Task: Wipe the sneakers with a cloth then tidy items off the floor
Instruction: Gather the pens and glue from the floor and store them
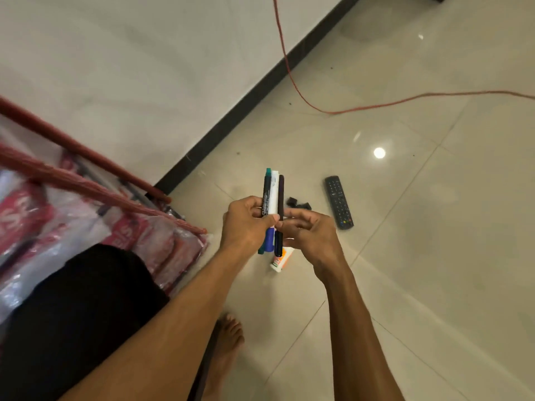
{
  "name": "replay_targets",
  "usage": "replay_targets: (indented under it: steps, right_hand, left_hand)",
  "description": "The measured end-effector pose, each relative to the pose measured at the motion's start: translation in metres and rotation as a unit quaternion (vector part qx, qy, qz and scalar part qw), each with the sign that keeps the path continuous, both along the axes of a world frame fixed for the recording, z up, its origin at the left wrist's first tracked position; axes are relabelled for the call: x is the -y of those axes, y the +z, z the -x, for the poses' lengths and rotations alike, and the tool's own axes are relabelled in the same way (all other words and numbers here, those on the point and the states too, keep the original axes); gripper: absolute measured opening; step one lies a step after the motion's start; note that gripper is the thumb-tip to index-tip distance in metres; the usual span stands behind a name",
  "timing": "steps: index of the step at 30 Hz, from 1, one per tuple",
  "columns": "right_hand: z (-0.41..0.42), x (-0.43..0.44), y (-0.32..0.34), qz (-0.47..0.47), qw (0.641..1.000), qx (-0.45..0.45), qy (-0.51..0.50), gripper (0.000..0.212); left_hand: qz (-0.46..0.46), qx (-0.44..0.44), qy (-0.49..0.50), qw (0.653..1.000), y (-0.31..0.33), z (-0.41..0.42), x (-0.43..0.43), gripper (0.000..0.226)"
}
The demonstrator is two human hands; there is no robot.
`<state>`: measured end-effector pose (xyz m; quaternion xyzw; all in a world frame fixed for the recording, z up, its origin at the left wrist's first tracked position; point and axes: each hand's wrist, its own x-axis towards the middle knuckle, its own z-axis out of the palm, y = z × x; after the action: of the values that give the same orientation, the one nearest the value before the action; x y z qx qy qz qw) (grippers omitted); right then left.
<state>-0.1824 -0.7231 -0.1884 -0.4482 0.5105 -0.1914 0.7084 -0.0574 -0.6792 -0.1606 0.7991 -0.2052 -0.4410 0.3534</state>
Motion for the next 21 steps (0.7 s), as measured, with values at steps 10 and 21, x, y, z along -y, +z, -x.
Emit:
replay_targets:
  steps: [10,21]
  right_hand:
    - [-0.022,-0.024,0.147,0.116,0.985,0.031,0.12,0.024]
    - [-0.086,-0.09,0.366,0.277,0.929,0.141,0.202,0.019]
  left_hand:
    - [0.088,-0.048,0.042,0.994,0.138,-0.026,-0.044,0.024]
    - [0.255,0.085,0.103,0.958,0.359,-0.076,-0.162,0.027]
